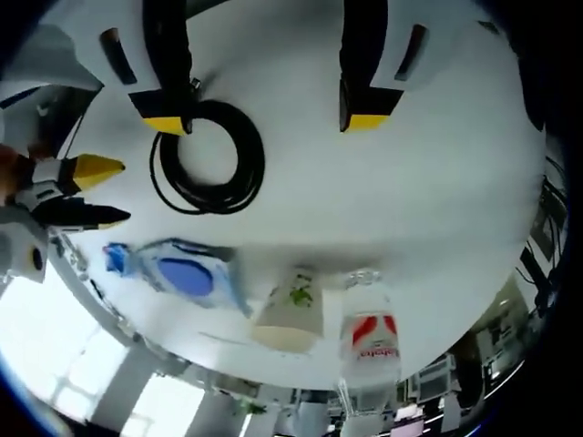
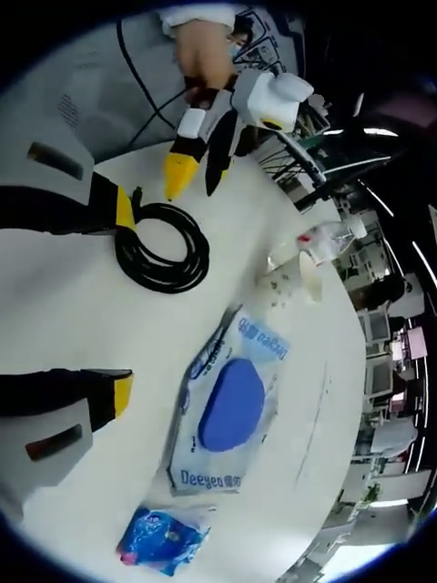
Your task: Arrange the tabletop items into an orderly group along one side of the table until the central work area is clear of visible clutter.
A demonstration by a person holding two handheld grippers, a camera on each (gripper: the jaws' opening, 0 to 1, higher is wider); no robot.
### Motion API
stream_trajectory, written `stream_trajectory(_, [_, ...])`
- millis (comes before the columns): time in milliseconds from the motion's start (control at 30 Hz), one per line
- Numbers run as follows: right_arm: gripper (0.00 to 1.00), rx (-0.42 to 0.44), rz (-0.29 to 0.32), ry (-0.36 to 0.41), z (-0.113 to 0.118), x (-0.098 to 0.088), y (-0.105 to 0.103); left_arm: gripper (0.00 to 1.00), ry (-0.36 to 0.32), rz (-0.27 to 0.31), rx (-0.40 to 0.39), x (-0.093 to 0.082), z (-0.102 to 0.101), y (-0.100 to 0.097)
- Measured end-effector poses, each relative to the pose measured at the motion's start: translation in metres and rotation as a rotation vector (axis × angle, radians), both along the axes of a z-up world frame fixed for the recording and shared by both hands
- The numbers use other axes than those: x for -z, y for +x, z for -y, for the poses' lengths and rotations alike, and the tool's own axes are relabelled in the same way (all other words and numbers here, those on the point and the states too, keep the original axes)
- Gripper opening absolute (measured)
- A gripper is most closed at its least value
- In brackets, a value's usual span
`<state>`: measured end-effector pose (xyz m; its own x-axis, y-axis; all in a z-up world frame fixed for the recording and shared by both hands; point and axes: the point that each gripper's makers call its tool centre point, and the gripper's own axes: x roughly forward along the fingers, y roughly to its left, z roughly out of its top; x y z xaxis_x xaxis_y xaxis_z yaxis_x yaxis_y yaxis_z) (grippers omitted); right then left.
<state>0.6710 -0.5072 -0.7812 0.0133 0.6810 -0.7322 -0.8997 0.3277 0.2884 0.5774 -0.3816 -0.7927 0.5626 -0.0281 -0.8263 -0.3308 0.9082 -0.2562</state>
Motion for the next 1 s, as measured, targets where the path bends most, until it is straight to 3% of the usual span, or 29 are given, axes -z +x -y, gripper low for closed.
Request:
stream_trajectory(367, [0.51, 0.040, -0.071, 0.014, -0.017, 0.007, -0.011, 0.53, -0.041, 0.016, -0.031, 0.010, 0.005, 0.009])
stream_trajectory(600, [0.45, 0.000, -0.031, -0.019, -0.027, 0.019, -0.014, 0.50, -0.047, 0.020, -0.032, 0.013, 0.009, 0.014])
stream_trajectory(733, [0.40, -0.003, -0.019, -0.021, -0.031, 0.021, -0.017, 0.39, -0.053, 0.021, -0.018, 0.015, 0.016, 0.015])
stream_trajectory(833, [0.39, -0.007, -0.016, -0.027, -0.035, 0.020, -0.015, 0.32, -0.169, 0.057, -0.074, 0.015, 0.031, 0.022])
stream_trajectory(900, [0.36, -0.015, -0.007, -0.035, -0.037, 0.022, -0.017, 0.28, -0.145, 0.051, -0.068, 0.020, 0.029, 0.021])
stream_trajectory(1000, [0.22, -0.019, -0.007, -0.046, -0.039, 0.027, -0.016, 0.20, -0.103, 0.035, -0.061, 0.025, 0.023, 0.019])
